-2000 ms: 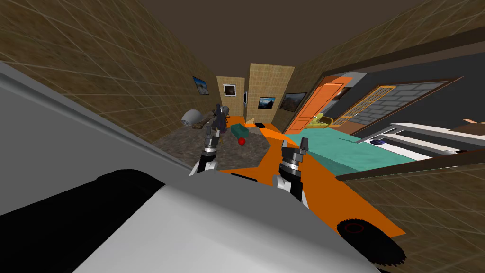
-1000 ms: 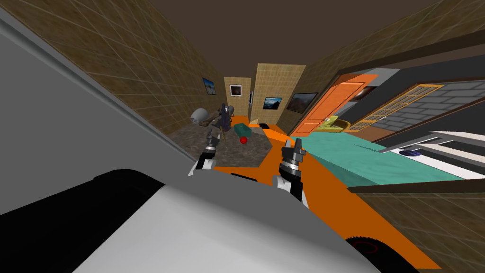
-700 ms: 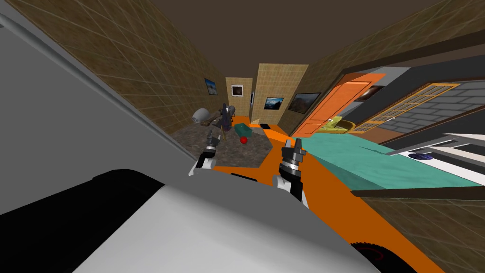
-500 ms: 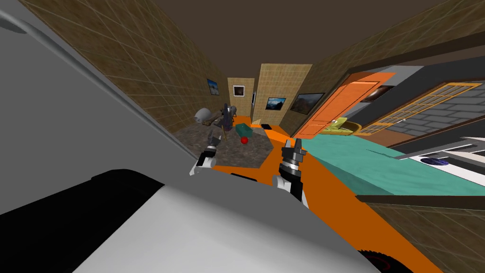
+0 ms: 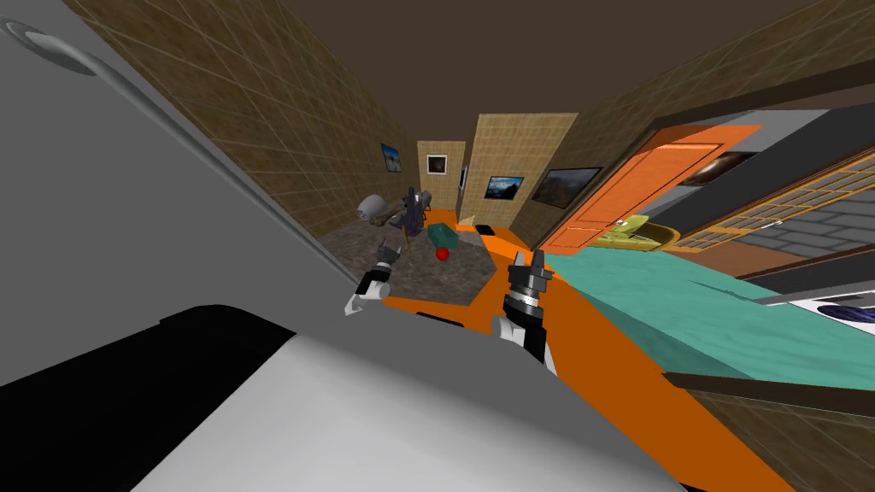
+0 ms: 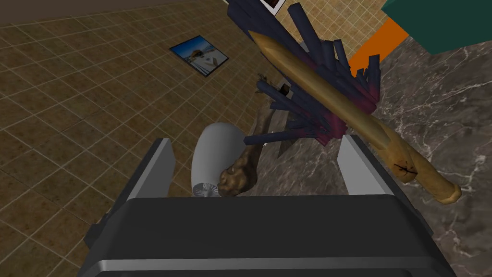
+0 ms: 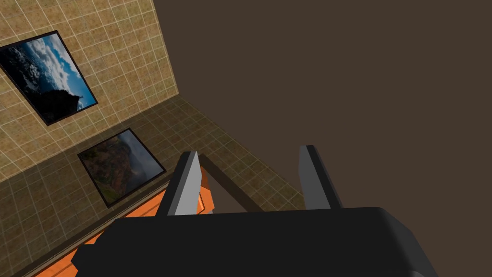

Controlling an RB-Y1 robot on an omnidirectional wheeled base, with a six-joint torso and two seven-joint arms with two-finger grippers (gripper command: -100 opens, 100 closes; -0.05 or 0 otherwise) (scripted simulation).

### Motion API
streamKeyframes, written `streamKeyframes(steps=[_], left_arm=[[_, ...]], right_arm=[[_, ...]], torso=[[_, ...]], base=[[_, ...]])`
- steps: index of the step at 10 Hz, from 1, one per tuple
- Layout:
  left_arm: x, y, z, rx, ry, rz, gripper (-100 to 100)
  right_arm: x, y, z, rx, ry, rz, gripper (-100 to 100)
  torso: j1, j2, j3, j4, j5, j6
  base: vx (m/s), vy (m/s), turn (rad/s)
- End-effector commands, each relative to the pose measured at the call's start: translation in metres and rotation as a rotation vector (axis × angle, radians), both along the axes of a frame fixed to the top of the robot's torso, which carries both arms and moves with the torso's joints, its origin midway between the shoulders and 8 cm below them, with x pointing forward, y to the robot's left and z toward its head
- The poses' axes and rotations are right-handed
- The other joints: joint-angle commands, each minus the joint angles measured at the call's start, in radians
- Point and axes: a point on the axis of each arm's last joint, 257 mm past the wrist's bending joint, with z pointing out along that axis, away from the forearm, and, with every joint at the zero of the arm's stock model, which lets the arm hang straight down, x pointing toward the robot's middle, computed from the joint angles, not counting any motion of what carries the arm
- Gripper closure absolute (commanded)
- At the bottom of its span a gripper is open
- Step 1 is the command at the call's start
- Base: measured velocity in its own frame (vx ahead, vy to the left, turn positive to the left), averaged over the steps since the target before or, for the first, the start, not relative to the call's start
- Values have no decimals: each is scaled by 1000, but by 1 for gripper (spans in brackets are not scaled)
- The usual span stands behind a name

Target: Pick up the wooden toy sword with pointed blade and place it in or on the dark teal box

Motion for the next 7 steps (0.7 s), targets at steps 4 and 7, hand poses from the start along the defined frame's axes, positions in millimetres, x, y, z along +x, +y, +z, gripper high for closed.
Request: streamKeyframes(steps=[4, 7], left_arm=[[16, 1, -28, -185, 74, -47, -100], [29, -6, -48, -342, 123, -87, -100]], right_arm=[[0, 0, 0, 0, 0, 0, 0], [0, 0, 0, 0, 0, 0, 0]], torso=[[1, 0, 0, 0, 0, 0], [0, -1, -1, 0, 0, 0]], base=[[30, -20, 100], [40, -30, 140]])
